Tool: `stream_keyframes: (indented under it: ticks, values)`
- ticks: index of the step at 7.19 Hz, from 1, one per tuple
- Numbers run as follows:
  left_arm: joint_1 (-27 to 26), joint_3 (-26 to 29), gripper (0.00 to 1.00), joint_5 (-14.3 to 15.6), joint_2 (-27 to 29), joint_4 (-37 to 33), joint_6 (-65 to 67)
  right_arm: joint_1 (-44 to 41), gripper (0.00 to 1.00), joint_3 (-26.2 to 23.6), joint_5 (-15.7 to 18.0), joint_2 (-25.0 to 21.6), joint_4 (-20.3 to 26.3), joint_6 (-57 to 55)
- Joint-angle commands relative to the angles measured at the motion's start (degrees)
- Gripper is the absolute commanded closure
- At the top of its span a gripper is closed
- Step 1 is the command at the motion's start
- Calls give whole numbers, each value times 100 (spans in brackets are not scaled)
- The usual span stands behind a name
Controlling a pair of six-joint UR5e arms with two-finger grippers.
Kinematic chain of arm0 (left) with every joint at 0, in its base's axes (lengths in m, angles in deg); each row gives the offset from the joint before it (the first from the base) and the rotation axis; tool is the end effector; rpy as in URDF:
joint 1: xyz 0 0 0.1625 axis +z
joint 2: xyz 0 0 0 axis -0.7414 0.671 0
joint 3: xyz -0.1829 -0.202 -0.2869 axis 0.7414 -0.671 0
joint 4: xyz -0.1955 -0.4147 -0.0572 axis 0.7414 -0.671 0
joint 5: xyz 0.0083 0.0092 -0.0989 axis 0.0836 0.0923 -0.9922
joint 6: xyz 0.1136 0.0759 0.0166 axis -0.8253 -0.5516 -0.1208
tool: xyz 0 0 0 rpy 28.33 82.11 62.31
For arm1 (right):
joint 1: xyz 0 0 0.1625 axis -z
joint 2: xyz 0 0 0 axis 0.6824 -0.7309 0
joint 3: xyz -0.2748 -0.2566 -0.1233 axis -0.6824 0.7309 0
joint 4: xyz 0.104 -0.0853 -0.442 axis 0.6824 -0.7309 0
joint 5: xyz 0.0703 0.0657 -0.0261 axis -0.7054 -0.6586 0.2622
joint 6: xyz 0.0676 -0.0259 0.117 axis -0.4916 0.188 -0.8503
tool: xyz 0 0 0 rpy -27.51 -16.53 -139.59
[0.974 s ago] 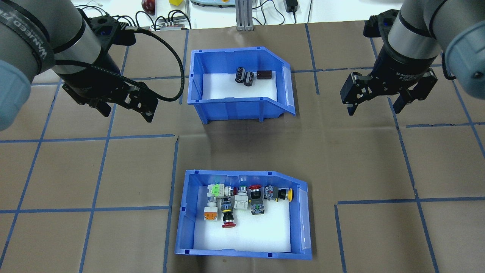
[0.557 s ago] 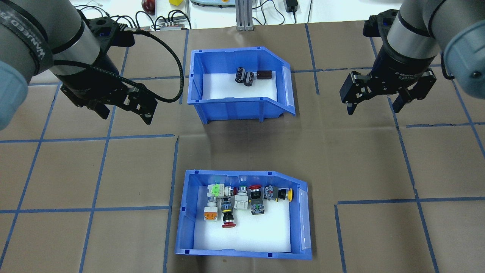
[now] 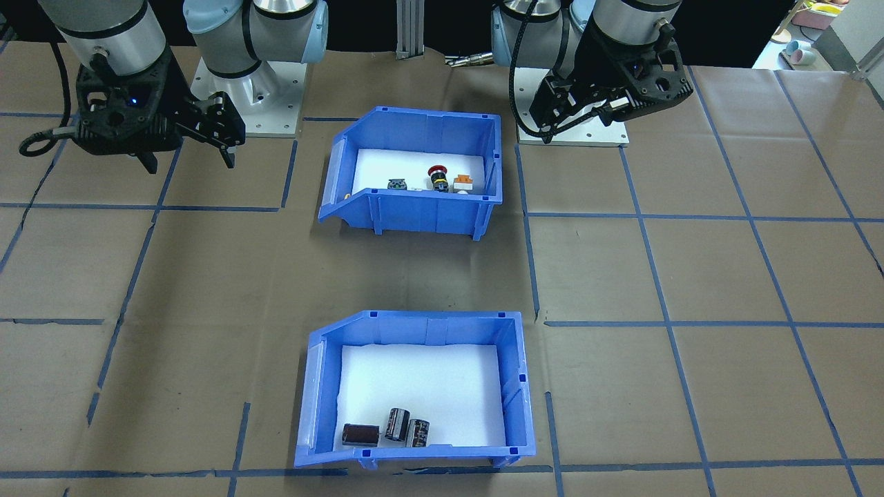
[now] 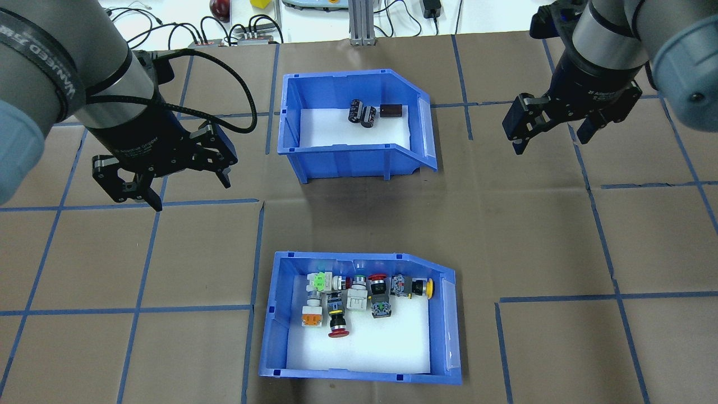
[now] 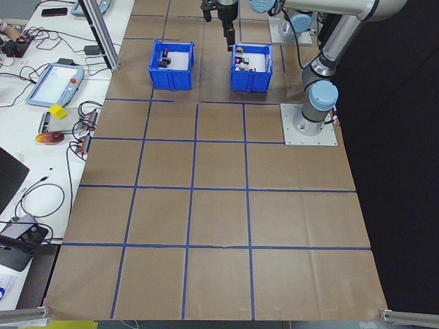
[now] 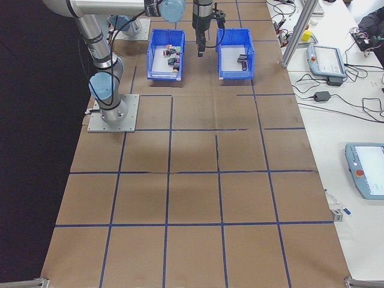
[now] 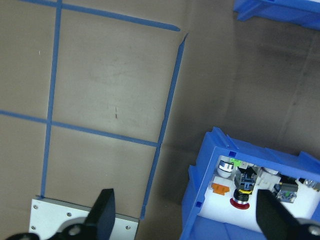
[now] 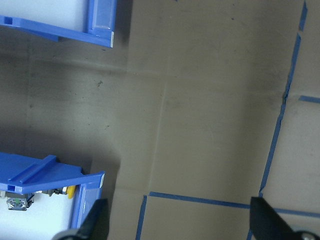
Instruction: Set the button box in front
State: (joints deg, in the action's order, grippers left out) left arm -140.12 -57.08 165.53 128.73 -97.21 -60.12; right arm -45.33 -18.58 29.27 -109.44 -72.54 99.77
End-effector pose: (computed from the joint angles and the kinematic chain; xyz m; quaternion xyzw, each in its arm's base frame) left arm -0.1530 -0.4683 0.4200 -0.2213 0.9738 0.0504 0.0093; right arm 0.1156 -0.5331 0.4069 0.0958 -0.9953 -0.0133 0.0076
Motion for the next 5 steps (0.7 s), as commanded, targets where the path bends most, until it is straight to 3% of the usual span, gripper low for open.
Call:
stream_keyframes:
  ticks: [1,4,5]
  values:
    - [-342,-396,1,-23,-218,19,2178,-153,0,367,-17,687,-137,1314]
    - [-1125,-1101,1,-84,-561,142,5185,-872,0,712,1,1339,-558,2818]
    - [-1249,-1363,1,-598,-632,195,6152,-1249,0,712,9,1428,-872,3468]
